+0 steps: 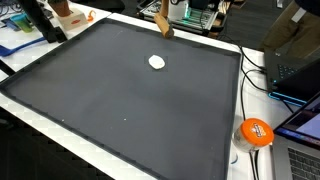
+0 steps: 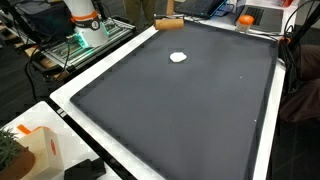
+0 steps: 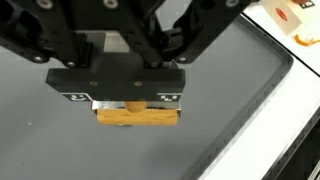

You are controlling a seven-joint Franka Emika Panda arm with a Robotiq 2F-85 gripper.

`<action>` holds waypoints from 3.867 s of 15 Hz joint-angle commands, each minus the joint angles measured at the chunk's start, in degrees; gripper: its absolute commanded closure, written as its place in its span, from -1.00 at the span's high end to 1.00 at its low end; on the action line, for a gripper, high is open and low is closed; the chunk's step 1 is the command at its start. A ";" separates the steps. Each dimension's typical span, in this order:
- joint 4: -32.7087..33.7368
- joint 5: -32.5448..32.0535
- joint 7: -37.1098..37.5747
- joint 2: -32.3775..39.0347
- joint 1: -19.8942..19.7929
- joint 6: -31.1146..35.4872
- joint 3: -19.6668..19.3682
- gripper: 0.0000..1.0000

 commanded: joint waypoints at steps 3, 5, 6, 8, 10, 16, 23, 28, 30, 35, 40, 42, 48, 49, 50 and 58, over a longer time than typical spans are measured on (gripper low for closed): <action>2.74 4.19 18.73 3.95 1.80 -0.44 0.93 -0.57; 4.23 4.35 26.35 5.84 2.64 0.28 1.34 -0.57; 5.09 3.91 30.04 7.14 3.00 1.14 1.41 -0.57; 3.64 3.09 26.85 5.90 3.72 0.68 0.47 -0.07; 4.60 3.11 28.75 7.12 4.03 0.74 0.44 -0.07; 2.33 2.37 38.85 8.11 2.51 8.84 -1.62 -0.57; -3.13 5.03 34.47 9.72 1.87 15.62 -5.48 -0.57; -7.58 9.66 30.84 7.76 2.50 24.51 -5.32 -0.57; -7.85 9.22 29.84 9.14 2.70 25.98 -5.16 -0.57; -8.68 7.92 29.05 10.34 2.78 24.64 -5.27 -0.57; -8.09 2.72 32.41 13.04 1.96 24.38 -6.42 -0.57; -7.76 1.06 34.40 13.12 1.58 24.20 -6.95 -0.57; -7.09 -5.49 41.06 12.86 0.94 21.63 -7.81 -0.57; -6.80 -6.47 41.71 12.82 0.80 20.67 -7.93 -0.57; -6.43 -7.80 42.58 12.91 0.72 19.95 -8.01 -0.57; -5.07 -9.33 39.47 14.43 -0.38 16.42 -10.46 -0.57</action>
